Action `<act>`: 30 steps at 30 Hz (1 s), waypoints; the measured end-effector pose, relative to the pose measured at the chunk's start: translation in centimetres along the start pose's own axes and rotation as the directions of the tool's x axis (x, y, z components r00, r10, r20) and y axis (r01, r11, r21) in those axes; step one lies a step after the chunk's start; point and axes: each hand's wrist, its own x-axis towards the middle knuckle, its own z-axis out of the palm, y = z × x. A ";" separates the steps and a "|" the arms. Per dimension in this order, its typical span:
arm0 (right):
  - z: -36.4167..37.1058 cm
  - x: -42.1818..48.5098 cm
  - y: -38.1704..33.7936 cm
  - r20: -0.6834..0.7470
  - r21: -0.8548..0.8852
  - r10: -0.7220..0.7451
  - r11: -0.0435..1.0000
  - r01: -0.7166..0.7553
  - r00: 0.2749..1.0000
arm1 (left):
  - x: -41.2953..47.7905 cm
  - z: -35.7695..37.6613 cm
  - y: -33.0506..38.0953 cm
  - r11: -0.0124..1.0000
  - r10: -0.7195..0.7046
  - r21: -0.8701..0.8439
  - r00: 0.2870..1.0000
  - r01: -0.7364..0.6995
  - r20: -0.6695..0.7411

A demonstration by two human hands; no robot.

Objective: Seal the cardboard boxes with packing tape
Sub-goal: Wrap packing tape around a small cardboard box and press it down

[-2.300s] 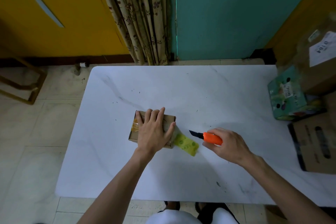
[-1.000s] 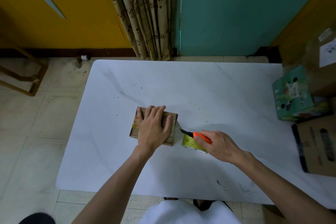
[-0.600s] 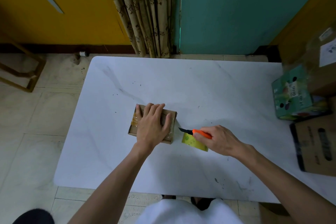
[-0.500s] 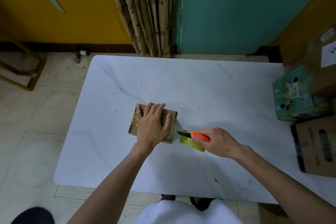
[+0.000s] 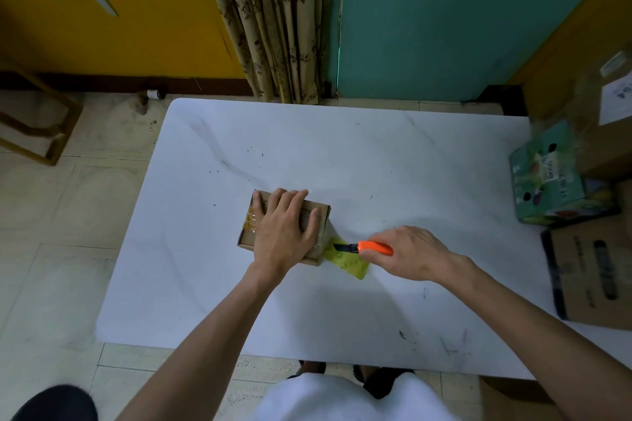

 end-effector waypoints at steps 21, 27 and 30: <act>1.6 1.6 -0.5 0.094 0.083 0.123 0.988 -0.131 0.988 | 0.0 -0.1 0.0 1.000 0.011 0.018 1.000 -0.011 0.007; 1.7 0.9 1.4 0.008 0.273 0.278 0.924 -0.269 0.961 | -0.1 0.0 0.0 1.000 0.015 0.016 1.000 -0.015 -0.002; 2.5 0.4 3.8 -0.103 0.365 0.460 0.842 -0.396 0.882 | 0.0 0.1 0.0 1.000 0.014 0.021 1.000 -0.014 -0.001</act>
